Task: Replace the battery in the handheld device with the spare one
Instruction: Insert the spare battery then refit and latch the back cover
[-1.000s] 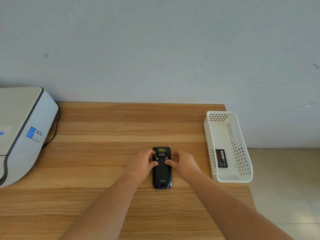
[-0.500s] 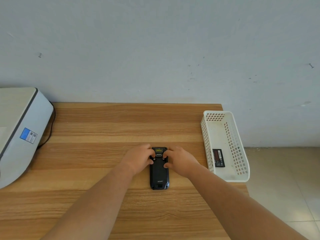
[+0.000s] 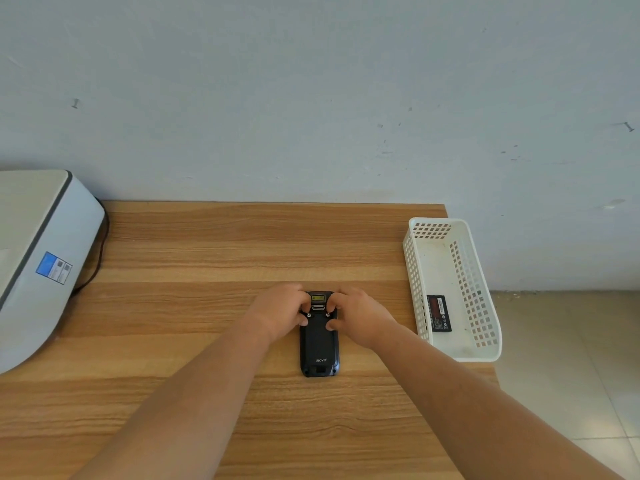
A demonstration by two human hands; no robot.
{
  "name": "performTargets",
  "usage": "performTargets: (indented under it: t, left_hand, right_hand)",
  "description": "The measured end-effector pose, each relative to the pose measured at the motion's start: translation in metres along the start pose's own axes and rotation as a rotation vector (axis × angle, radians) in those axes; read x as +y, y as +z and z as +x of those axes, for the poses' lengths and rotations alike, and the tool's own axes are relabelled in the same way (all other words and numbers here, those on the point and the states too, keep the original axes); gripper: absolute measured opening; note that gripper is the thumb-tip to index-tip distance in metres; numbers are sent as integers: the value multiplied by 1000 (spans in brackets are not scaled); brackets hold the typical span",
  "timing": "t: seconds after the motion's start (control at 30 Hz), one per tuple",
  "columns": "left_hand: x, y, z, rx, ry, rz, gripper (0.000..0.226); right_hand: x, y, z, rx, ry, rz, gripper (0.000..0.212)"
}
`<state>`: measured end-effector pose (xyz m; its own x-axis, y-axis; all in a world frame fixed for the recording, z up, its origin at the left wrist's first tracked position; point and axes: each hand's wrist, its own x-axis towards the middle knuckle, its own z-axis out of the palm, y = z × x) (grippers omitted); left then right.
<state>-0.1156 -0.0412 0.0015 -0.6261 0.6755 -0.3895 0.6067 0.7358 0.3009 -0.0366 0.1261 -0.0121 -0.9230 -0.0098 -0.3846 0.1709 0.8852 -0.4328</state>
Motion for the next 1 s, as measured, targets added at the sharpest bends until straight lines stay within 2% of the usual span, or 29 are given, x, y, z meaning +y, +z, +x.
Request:
performTargets:
  t: [0.1,0.27,0.37,1.0]
  left_hand:
    - [-3,3,-4,18,-19,-39,13]
    - [-2,5,-11,51,1,-191,26]
    - [2,4,-11,49,23,-176,18]
    - [5,-3,2,-31,6,-202,23]
  right_hand:
    - [-1,1,-1,16,1,16,33]
    - [-3,3,-3,52,-47,71,31]
    - [-5,3,-3,33,-64,76,28]
    - [-1,-1,3,-37,-108,33,29]
